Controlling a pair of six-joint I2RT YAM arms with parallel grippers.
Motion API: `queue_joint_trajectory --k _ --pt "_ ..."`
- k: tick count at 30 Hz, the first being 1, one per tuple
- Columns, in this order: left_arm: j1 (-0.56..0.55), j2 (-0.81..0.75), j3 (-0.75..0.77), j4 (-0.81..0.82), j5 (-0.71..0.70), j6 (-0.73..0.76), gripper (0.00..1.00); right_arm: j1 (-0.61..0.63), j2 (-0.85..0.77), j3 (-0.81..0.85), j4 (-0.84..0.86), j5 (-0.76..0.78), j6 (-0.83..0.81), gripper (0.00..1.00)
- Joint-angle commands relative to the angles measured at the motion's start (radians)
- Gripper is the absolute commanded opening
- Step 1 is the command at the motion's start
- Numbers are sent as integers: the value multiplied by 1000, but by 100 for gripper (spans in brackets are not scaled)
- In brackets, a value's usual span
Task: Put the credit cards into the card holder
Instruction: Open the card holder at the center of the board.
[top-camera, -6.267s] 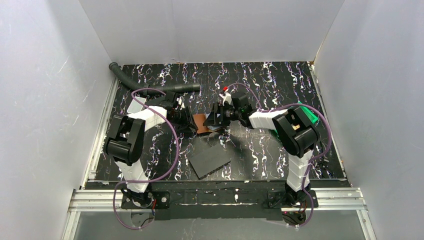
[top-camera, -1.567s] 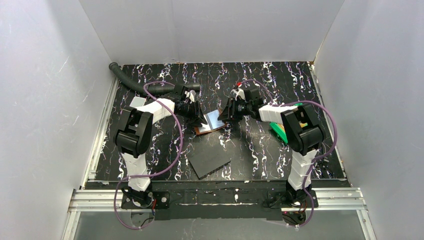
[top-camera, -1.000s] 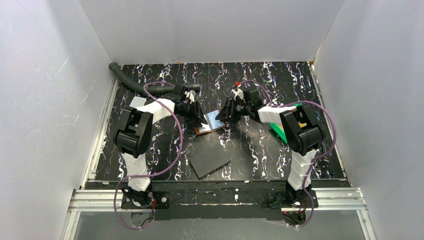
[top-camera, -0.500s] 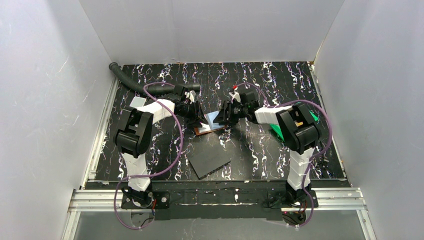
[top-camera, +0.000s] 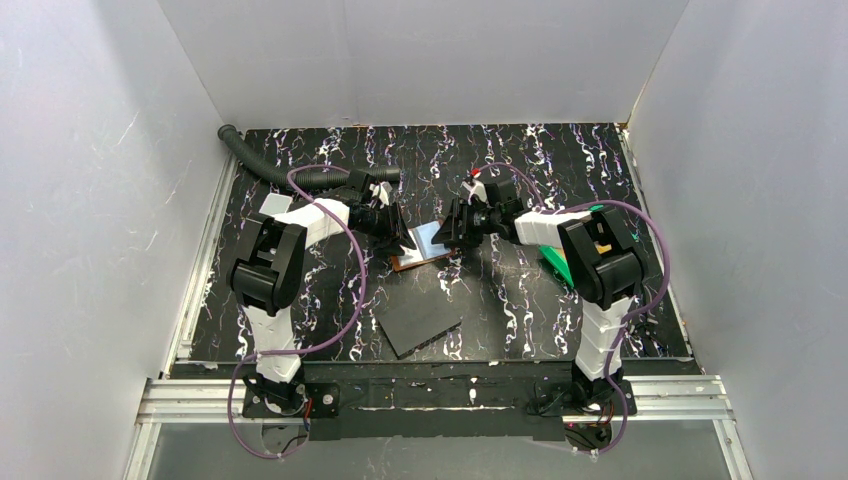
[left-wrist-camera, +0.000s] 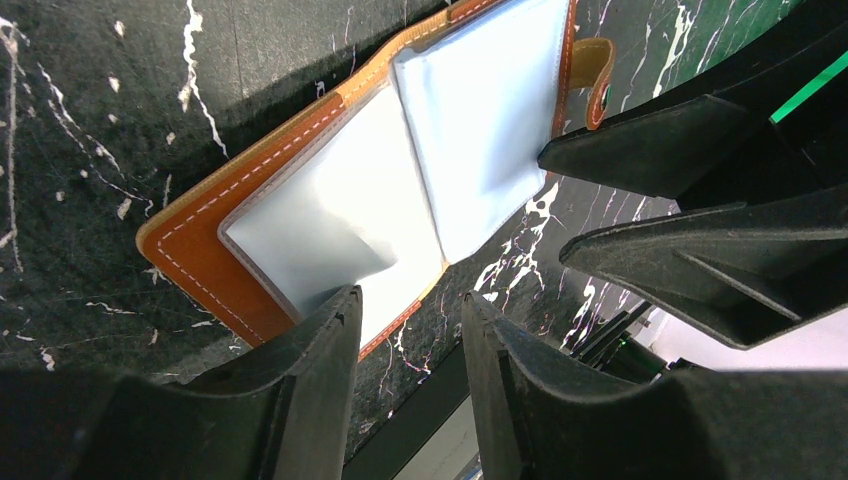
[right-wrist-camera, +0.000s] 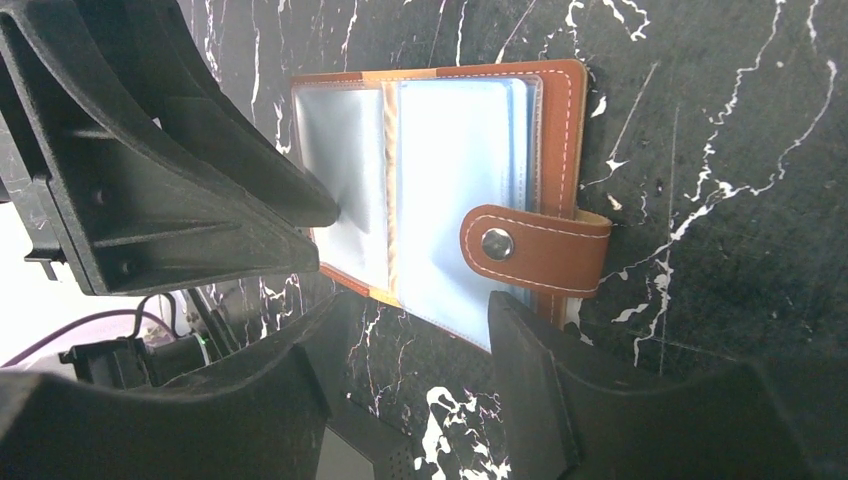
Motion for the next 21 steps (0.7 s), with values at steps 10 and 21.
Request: queue_joint_trajectory --k 10,21 --pt "2 -35 -20 -6 14 2 40 -8 -37 -2 -21 25 -37 66" --pt "2 -27 -24 11 31 -15 40 49 25 -5 128 -29 80 67"
